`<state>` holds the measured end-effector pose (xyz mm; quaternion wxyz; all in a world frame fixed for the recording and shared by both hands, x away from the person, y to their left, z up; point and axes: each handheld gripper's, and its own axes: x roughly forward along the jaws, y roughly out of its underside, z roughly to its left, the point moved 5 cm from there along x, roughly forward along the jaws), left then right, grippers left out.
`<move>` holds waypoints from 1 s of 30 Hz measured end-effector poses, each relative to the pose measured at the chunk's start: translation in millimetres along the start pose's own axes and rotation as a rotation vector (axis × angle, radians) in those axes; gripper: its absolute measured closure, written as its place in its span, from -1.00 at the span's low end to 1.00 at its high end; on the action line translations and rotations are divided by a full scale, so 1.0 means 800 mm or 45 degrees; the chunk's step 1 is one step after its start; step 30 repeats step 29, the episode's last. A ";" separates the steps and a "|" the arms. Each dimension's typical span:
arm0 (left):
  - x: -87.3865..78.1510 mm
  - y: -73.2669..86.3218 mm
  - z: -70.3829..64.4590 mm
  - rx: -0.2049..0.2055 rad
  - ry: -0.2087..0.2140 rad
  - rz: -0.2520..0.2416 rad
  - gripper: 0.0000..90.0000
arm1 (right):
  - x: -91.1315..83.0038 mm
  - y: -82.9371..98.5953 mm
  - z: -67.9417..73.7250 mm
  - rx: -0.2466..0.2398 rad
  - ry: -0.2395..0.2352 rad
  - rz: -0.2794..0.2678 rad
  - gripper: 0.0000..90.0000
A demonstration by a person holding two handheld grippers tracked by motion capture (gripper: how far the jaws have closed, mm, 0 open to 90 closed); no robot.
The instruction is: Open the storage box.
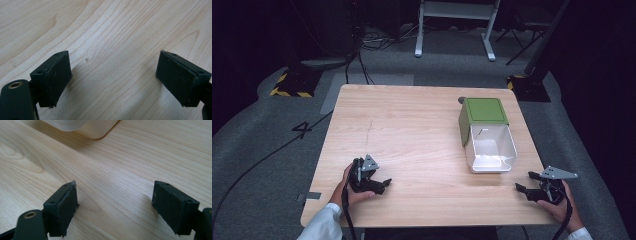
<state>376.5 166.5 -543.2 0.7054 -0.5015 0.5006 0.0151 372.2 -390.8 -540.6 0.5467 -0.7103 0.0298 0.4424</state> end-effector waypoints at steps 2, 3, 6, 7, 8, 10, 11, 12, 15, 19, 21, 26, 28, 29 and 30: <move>0.000 0.000 0.000 0.000 0.000 0.000 -0.71 | 0.000 0.000 0.000 0.000 0.000 0.000 -0.54; 0.000 0.000 0.000 0.000 -0.001 0.000 -0.71 | 0.000 0.000 0.000 0.000 0.000 0.000 -0.54; 0.000 0.000 0.000 0.000 0.000 -0.001 -0.71 | 0.000 0.000 0.000 0.000 0.000 0.000 -0.54; 0.000 0.000 0.000 -0.004 0.001 -0.001 -0.71 | 0.000 0.000 0.000 0.000 0.000 -0.001 -0.54; 0.000 0.000 0.000 -0.004 0.001 -0.001 -0.71 | 0.000 0.000 0.000 0.000 0.000 -0.001 -0.54; 0.000 0.000 0.000 -0.004 0.001 -0.001 -0.71 | 0.000 0.000 0.000 0.000 0.000 0.000 -0.54; 0.000 0.000 0.000 -0.004 0.002 -0.001 -0.71 | 0.000 0.000 0.000 0.001 0.001 0.000 -0.54; 0.000 0.000 0.000 -0.001 0.000 0.000 -0.71 | 0.000 0.000 0.000 0.002 0.003 0.000 -0.54; 0.000 0.000 0.000 -0.004 0.002 -0.001 -0.71 | 0.000 0.000 0.000 0.003 0.004 0.000 -0.54; 0.000 0.000 0.000 -0.003 0.003 0.001 -0.71 | 0.000 0.000 0.000 0.004 0.003 0.000 -0.54; 0.000 0.000 0.000 -0.002 0.005 0.002 -0.71 | 0.000 0.000 0.000 0.004 0.003 0.000 -0.54; 0.000 0.000 0.000 -0.002 0.005 0.002 -0.71 | 0.000 0.000 0.000 0.003 0.004 -0.001 -0.54; 0.000 0.000 0.001 0.001 -0.005 0.002 -0.71 | 0.000 0.000 0.000 0.004 0.004 0.000 -0.54; 0.000 0.000 0.001 -0.015 -0.009 0.000 -0.71 | 0.000 0.000 0.000 0.004 0.004 0.000 -0.54; 0.000 0.000 0.001 -0.015 -0.009 0.000 -0.71 | 0.000 0.000 0.000 0.004 0.004 0.000 -0.54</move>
